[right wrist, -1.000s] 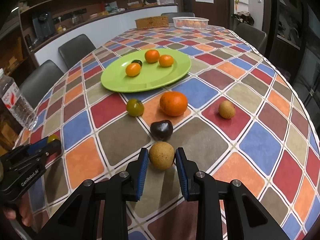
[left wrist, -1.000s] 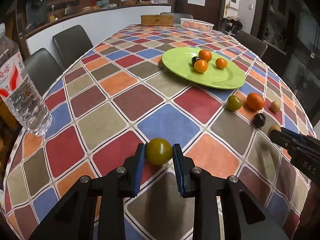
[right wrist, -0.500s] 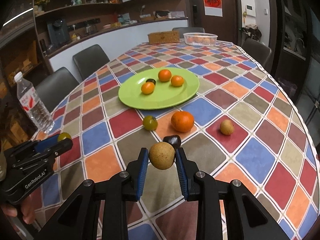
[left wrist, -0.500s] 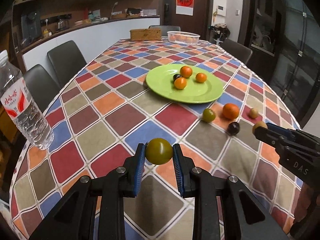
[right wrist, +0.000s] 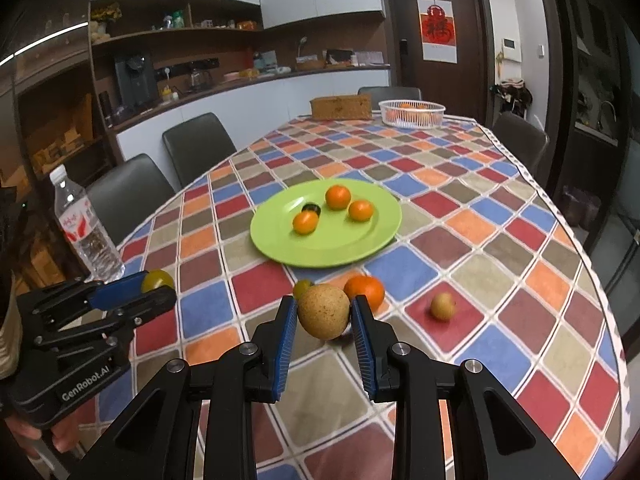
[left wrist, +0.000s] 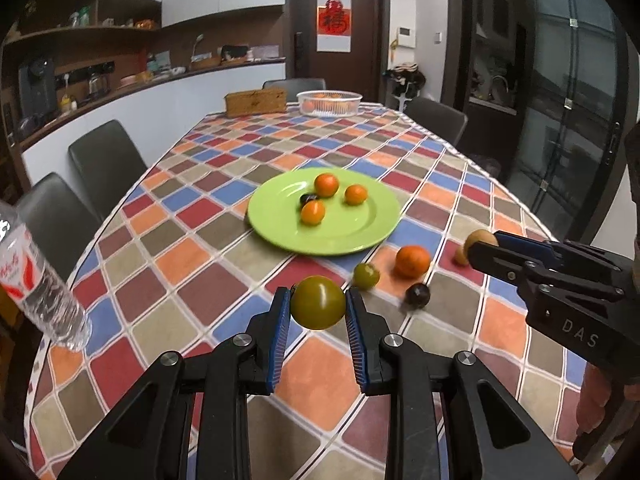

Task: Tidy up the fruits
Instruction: 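Carry the tomato and kiwi onto the green plate and open both grippers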

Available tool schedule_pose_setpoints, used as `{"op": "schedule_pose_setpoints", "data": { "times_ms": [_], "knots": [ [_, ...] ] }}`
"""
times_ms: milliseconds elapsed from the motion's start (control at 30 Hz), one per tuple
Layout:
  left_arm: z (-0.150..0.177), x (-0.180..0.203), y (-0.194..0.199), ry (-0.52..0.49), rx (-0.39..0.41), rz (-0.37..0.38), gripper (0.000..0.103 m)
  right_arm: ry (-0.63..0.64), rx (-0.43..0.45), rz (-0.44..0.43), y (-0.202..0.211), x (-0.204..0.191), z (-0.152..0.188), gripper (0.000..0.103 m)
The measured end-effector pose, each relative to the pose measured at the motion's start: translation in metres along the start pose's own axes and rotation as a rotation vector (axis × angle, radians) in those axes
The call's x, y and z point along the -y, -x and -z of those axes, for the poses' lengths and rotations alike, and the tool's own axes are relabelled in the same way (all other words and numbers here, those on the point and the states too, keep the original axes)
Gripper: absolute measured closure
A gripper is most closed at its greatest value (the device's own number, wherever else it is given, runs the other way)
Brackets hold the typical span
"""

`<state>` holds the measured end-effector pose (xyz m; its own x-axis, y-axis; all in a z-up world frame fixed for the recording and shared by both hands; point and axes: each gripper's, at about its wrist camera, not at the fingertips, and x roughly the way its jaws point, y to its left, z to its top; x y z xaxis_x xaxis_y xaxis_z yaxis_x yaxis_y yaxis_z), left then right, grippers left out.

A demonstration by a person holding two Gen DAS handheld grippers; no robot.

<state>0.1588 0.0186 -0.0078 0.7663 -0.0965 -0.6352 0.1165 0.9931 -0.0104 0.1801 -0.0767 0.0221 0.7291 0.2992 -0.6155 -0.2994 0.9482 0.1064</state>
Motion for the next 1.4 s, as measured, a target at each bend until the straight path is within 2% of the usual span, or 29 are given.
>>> {"op": "schedule_pose_setpoints", "data": {
  "times_ms": [400,700,1067,1400],
  "knots": [
    [-0.035,0.002,-0.021,0.011,0.029,0.057,0.075,0.029,0.043,-0.038,-0.009,0.006,-0.034,0.073],
    [-0.060,0.006,-0.039,-0.020,0.061,0.072,0.075,0.051,0.039,-0.069,-0.032,0.015,-0.062,0.073],
    [-0.084,0.008,-0.069,-0.020,0.074,0.127,0.075,0.077,-0.021,-0.101,-0.072,0.032,-0.088,0.074],
    [-0.097,0.005,-0.106,-0.010,0.025,0.160,0.075,0.106,-0.102,-0.124,-0.113,0.043,-0.104,0.074]
  ]
}}
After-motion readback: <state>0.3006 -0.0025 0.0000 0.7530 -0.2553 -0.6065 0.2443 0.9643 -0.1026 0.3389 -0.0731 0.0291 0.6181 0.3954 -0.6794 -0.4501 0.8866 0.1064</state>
